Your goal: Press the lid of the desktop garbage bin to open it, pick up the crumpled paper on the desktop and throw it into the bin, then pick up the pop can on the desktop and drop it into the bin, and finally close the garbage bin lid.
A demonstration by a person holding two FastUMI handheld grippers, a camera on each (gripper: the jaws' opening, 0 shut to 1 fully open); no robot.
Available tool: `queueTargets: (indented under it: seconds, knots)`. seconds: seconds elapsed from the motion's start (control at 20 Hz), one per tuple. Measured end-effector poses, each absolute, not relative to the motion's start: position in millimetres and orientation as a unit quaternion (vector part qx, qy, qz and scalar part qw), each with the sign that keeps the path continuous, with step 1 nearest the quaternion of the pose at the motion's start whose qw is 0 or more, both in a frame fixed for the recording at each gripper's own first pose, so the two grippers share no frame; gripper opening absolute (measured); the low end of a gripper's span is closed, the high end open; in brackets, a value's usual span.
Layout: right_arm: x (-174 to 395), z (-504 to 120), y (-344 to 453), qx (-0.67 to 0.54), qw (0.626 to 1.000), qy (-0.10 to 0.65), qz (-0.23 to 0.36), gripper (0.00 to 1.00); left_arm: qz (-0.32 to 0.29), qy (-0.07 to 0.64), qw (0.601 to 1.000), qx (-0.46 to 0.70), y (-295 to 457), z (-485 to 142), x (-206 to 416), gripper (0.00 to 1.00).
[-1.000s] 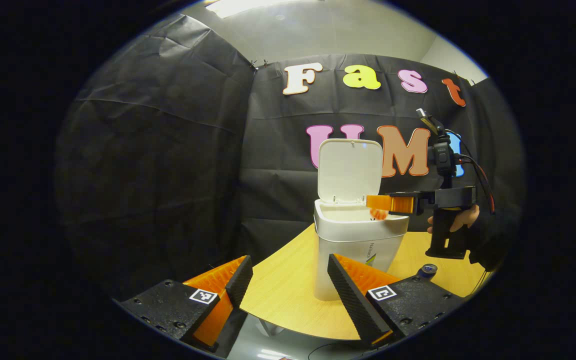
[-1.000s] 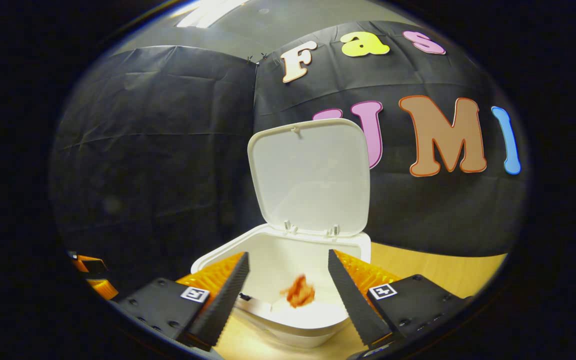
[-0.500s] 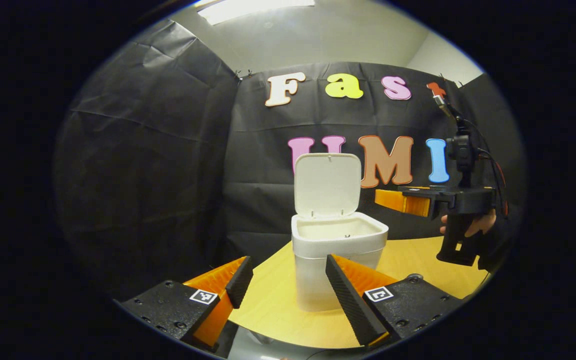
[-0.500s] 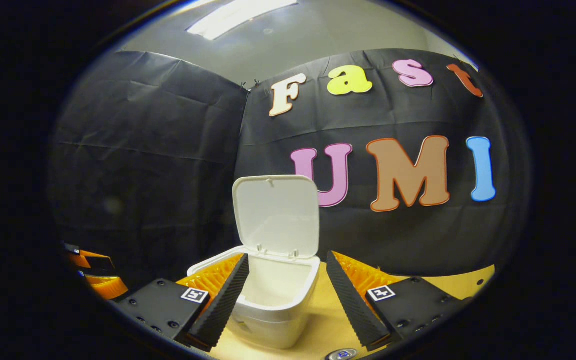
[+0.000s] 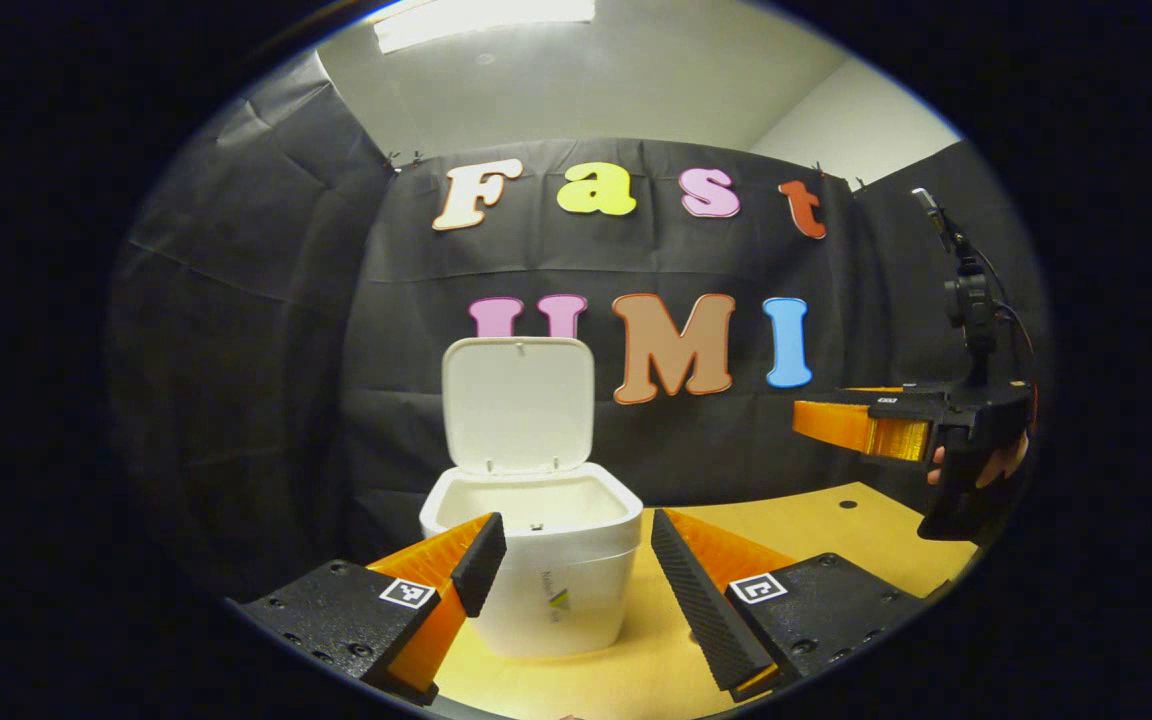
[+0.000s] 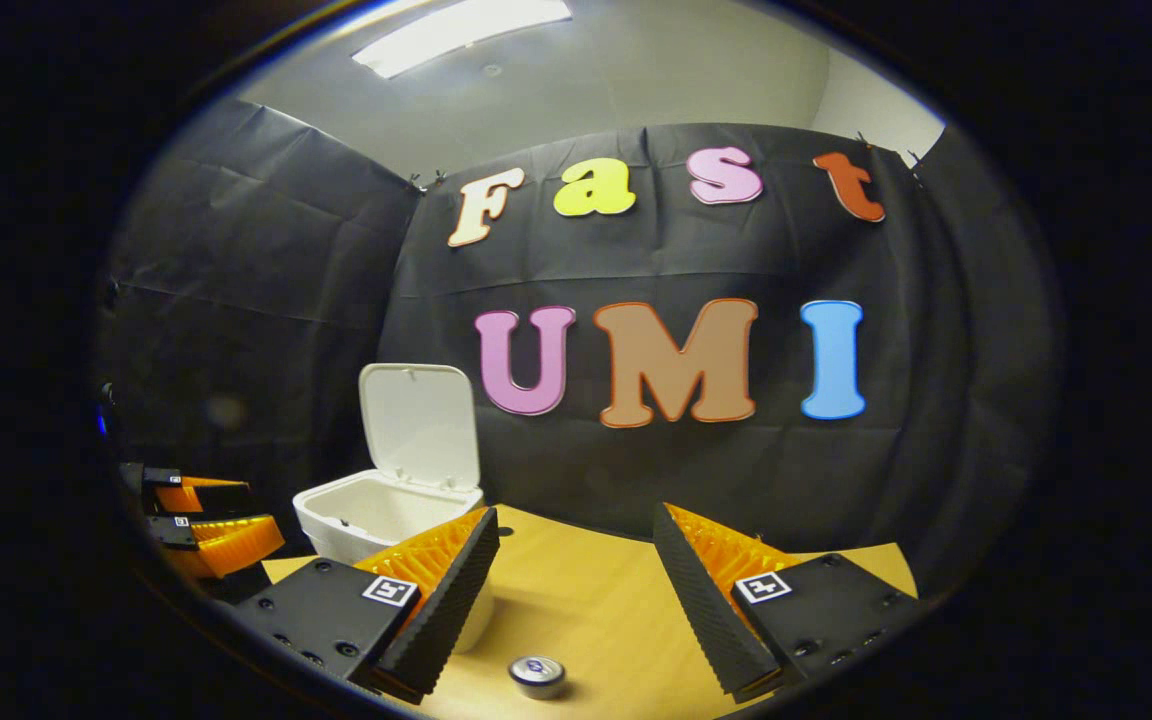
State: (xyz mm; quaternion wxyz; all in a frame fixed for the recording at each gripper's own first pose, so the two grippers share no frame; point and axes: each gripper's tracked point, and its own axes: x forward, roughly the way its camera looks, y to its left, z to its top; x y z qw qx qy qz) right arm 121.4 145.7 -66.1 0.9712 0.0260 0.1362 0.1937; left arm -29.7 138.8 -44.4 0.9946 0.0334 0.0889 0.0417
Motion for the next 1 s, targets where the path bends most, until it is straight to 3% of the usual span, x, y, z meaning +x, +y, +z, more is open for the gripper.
queueTargets:
  seconds: [0.05, 0.1, 0.4, 0.45, 0.55, 1.0]
  knots:
    - [119.1, -68.6, 126.7, 0.026, 0.974, 0.14, 0.179, 0.99, 0.027, 0.089, 0.995, 0.032, 124.5, -45.1, -20.0, 0.95]
    - [118.3, -70.0, 109.1, 0.026, 0.976, 0.144, 0.163, 0.99, 0.014, 0.089, 0.995, 0.032, 112.9, -48.0, -12.8, 0.9]
    - [97.2, -91.4, 13.8, 0.031, 0.982, 0.173, 0.077, 0.99, -0.049, 0.107, 0.993, 0.022, 51.2, -71.4, 23.9, 0.91]
    - [92.4, -95.4, 2.2, 0.036, 0.981, 0.18, 0.065, 0.99, -0.058, 0.112, 0.992, 0.023, 41.5, -77.0, 28.7, 0.95]
    - [81.3, -101.1, -19.8, 0.046, 0.98, 0.191, 0.042, 0.99, -0.075, 0.124, 0.989, 0.027, 24.8, -90.5, 36.5, 0.91]
    - [32.0, -127.0, -91.1, 0.051, 0.97, 0.237, -0.035, 0.99, -0.094, 0.238, 0.966, 0.031, -3.3, -212.7, 45.0, 0.91]
